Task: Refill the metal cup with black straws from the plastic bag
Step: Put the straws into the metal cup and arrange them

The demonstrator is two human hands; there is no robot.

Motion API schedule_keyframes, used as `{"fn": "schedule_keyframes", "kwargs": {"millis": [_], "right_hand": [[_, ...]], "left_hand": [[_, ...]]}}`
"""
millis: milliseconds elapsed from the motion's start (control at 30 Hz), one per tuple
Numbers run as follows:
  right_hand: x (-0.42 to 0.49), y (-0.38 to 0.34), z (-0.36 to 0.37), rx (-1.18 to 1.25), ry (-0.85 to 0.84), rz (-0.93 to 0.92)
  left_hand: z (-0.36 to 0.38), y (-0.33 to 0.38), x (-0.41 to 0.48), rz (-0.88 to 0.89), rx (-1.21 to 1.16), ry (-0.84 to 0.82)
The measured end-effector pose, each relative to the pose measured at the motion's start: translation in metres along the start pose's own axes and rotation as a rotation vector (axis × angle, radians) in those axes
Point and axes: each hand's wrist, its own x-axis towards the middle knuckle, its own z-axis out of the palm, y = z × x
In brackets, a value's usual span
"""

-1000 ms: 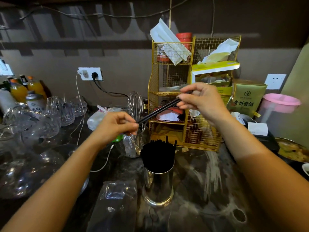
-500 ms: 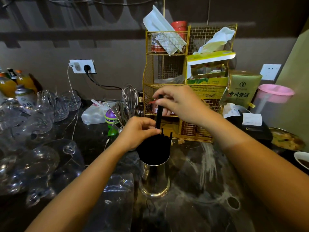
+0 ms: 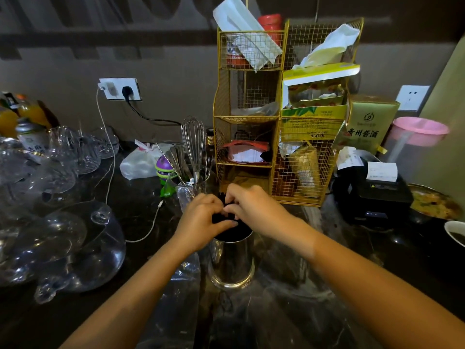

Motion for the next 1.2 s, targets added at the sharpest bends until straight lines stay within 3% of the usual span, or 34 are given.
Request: {"fn": "schedule_keyframes", "kwargs": {"millis": [333,467,600,700,800,933,1200], "right_hand": [[-0.011,0.013,0.021,0.028,-0.009,-0.064],[-0.012,0.013,0.005,0.04,0.092,-0.104],[-0.007,0.027,-0.025,0.129,0.213,0.055],[-0.003,0.043,-0.038,0.18,0.138,0.217],[-0.002,0.051,-0.033,0.258,0.016,0.332],[0.001,0.055,-0.015,0.347,-0.026,0.375],[0.007,0.057,-0.004,0.447,0.004,0.372]], "left_hand": [[0.005,-0.009,-0.005,0.007,0.082,-0.028],[-0.011,-0.001,0.004,0.01,0.034,-0.099],[-0.029,0.012,0.025,0.031,-0.06,-0.1],[-0.031,0.018,0.046,0.002,-0.074,-0.119],[-0.023,0.021,0.064,-0.027,-0.008,-0.24],[-0.011,0.023,0.078,-0.014,0.139,-0.401],[-0.009,0.02,0.082,0.035,0.141,-0.407]]}}
